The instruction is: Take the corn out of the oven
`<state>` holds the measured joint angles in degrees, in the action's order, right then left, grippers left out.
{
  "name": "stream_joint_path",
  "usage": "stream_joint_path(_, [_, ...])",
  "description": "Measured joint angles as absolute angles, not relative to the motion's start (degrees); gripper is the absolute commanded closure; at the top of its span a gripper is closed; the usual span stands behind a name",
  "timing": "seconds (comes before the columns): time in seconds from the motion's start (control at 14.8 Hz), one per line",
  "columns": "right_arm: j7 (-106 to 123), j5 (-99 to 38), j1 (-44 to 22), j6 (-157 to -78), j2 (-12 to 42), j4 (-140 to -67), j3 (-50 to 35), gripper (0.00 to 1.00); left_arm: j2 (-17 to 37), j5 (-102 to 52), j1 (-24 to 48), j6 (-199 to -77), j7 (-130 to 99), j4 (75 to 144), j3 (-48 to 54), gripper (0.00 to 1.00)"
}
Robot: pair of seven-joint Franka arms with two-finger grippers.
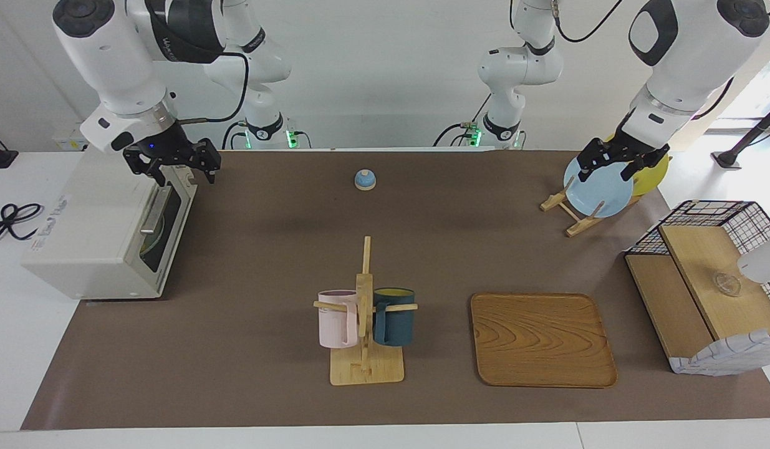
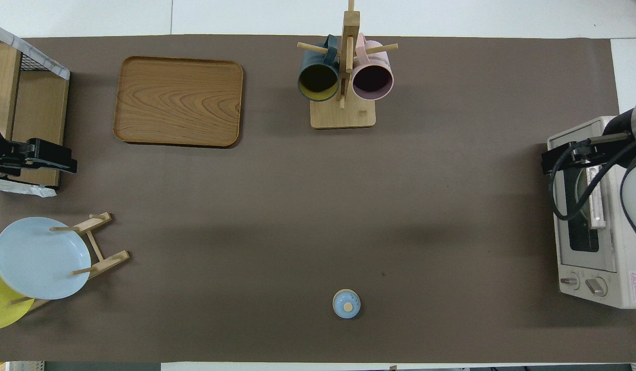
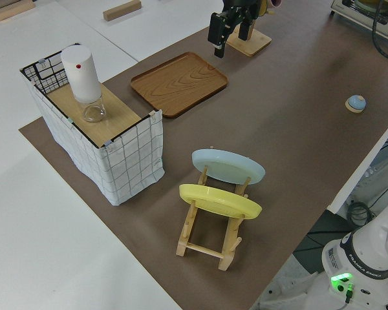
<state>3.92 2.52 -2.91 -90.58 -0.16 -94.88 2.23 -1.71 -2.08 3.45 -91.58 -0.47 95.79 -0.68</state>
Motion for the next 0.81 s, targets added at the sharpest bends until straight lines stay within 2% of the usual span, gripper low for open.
stream_joint_path(0.41, [3.9, 2.5, -2.9, -90.6, -0.2, -94.9, 2.2, 0.00, -1.7, -2.1, 3.4, -91.6, -0.5, 95.8, -0.7, 0.00])
stream_joint_path(0.47, [3.9, 2.5, -2.9, -90.6, -0.2, -94.9, 2.2, 0.32, -1.7, -2.1, 3.4, -91.6, -0.5, 95.8, -0.7, 0.00])
stream_joint_path(0.54, [3.9, 2.5, -2.9, -90.6, -0.2, -95.0, 2.2, 0.89, -1.7, -2.1, 3.4, -91.6, -0.5, 95.8, -0.7, 0.00])
stream_joint_path(0.61, [4.2, 2.5, -2.9, -90.6, -0.2, -95.3, 2.2, 1.00, -1.7, -2.1, 3.4, -91.6, -0.5, 95.8, -0.7, 0.00])
stream_joint_path(0.81, [9.3, 2.5, -2.5, -91.5, -0.4, -97.2, 2.4, 1.00, -1.7, -2.1, 3.4, -91.6, -0.5, 95.8, -0.7, 0.00])
